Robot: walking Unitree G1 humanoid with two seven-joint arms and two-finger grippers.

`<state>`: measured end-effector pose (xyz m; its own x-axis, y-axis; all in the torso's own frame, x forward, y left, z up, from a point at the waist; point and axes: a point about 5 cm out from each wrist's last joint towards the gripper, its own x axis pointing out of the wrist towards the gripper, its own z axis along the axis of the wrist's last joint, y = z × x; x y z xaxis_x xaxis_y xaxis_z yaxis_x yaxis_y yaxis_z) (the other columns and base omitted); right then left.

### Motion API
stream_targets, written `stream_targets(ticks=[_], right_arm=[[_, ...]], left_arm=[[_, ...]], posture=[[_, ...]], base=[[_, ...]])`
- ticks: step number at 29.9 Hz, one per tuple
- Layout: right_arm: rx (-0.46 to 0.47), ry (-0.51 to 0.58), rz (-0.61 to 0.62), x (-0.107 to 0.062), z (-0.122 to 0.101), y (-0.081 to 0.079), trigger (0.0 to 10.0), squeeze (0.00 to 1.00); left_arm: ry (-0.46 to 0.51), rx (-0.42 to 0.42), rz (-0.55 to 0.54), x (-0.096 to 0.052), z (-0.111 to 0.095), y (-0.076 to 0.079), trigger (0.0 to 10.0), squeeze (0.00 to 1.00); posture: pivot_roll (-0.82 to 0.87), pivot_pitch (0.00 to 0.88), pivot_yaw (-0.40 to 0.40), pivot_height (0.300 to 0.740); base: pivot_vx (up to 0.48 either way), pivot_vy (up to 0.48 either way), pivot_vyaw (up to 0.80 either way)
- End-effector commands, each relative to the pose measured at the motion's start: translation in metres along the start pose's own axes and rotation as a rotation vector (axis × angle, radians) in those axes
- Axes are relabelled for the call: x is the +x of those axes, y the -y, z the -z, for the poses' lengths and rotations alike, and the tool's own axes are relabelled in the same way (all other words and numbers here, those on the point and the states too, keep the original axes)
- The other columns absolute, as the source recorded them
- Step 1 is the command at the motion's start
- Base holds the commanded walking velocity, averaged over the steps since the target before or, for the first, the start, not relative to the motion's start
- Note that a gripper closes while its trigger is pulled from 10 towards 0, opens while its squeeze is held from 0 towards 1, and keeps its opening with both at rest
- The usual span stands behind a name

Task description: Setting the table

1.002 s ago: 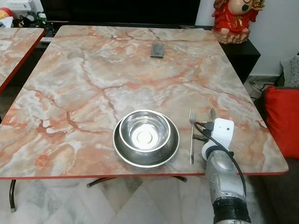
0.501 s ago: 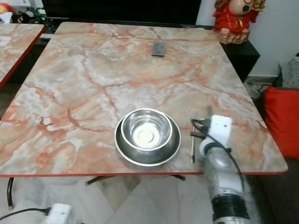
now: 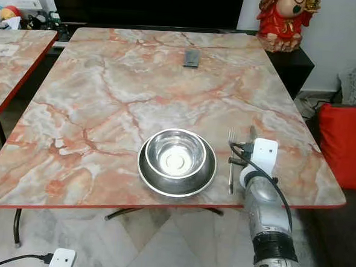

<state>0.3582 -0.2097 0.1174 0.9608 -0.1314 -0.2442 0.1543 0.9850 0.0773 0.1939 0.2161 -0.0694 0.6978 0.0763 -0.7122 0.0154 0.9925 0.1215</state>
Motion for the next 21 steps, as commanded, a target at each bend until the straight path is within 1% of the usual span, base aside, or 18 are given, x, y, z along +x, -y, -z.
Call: stream_targets(ticks=[1, 11, 21], right_arm=[[0.002, -0.002, 0.007, -0.0002, 0.0009, 0.0023, 10.0, 0.00], [0.008, -0.014, 0.005, 0.0003, 0.0056, 0.0009, 10.0, 0.00], [0.019, -0.005, 0.001, 0.0028, 0.0024, -0.0011, 10.0, 0.00]], left_arm=[[-0.029, -0.002, 0.002, -0.0030, 0.0098, -0.0008, 10.0, 0.00], [-0.033, 0.002, 0.008, -0.0028, 0.0104, 0.0016, 10.0, 0.00], [-0.041, 0.004, 0.012, -0.0031, 0.0120, 0.0030, 10.0, 0.00]], posture=[[0.02, 0.155, 0.014, 0.740], [0.02, 0.153, 0.017, 0.740], [0.02, 0.153, 0.017, 0.740]], base=[[0.000, 0.000, 0.00], [0.000, 0.000, 0.00], [0.000, 0.000, 0.00]])
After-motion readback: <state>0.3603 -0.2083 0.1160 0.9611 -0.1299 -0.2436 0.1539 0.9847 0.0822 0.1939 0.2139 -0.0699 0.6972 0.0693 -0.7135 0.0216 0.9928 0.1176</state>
